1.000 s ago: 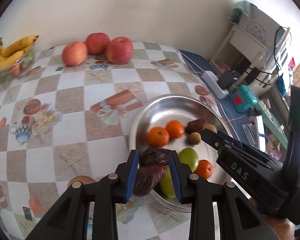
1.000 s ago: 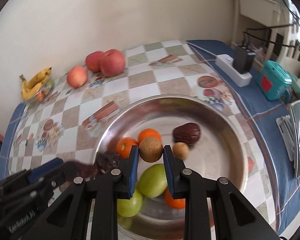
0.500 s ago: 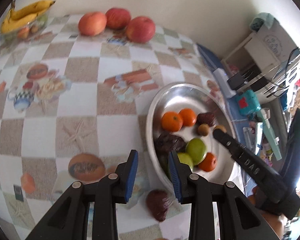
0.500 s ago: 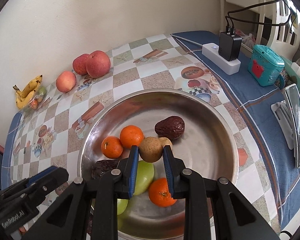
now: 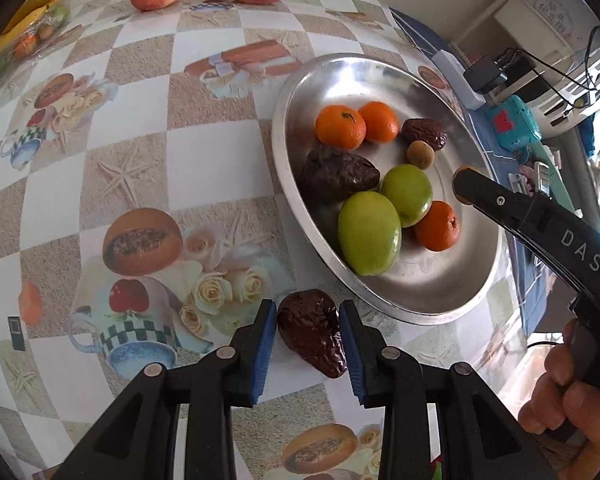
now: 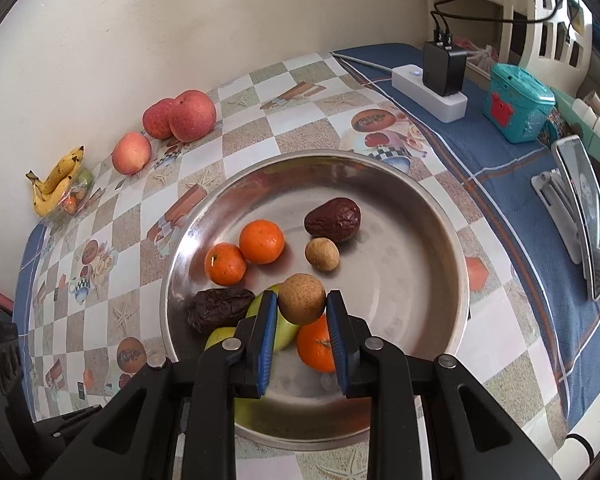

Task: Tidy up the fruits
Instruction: 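Carry both over the plate, open left on the date while right releases its fruit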

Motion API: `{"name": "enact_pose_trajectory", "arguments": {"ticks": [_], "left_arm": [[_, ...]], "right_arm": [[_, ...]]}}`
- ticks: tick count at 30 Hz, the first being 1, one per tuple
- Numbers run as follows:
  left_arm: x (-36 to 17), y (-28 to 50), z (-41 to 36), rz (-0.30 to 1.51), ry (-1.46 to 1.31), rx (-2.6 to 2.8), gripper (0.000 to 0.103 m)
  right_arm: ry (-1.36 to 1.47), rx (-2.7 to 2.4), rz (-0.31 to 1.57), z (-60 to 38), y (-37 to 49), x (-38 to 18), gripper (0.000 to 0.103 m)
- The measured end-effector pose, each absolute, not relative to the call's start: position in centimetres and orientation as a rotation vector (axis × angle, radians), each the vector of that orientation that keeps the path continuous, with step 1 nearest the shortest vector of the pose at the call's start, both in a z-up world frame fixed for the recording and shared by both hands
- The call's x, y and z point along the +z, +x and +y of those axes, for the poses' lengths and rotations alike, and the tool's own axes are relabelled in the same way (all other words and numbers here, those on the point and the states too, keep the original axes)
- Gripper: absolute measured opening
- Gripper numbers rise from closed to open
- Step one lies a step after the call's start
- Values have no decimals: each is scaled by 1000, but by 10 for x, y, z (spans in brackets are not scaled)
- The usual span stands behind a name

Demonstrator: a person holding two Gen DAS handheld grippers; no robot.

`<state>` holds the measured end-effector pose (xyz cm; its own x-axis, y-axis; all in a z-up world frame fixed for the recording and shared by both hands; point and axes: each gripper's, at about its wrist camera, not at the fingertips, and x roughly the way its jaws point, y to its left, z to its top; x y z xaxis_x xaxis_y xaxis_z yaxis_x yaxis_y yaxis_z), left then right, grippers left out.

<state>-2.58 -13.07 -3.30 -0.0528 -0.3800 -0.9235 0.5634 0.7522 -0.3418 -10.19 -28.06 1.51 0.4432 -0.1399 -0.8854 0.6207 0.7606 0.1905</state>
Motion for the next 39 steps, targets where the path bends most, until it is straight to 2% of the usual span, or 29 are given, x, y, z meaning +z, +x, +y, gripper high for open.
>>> {"name": "enact_pose_trajectory", "arguments": {"ticks": [11,18,27,37,38,39], "left_arm": [[-29,-10,-113,1459,32,-774,34],[-1,10,-98,1348,-143,-830,34],[5,15,-146,1236,-145,-884,34],[-3,24,-135,1253,-160,-824,36],[-3,24,-132,1254,-158,-812,37],[-2,24,-129,1254,-146,-791,45]], "right_arm": [[544,-494,1011,-280,-101,14,26],[546,-491,1005,-281,-99,15,26],[531,-486,1001,-283,-97,13,26],[532,-492,999,-291,-96,6,26],[534,-493,997,-292,-96,7,26],[533,-494,996,-291,-96,7,26]]}}
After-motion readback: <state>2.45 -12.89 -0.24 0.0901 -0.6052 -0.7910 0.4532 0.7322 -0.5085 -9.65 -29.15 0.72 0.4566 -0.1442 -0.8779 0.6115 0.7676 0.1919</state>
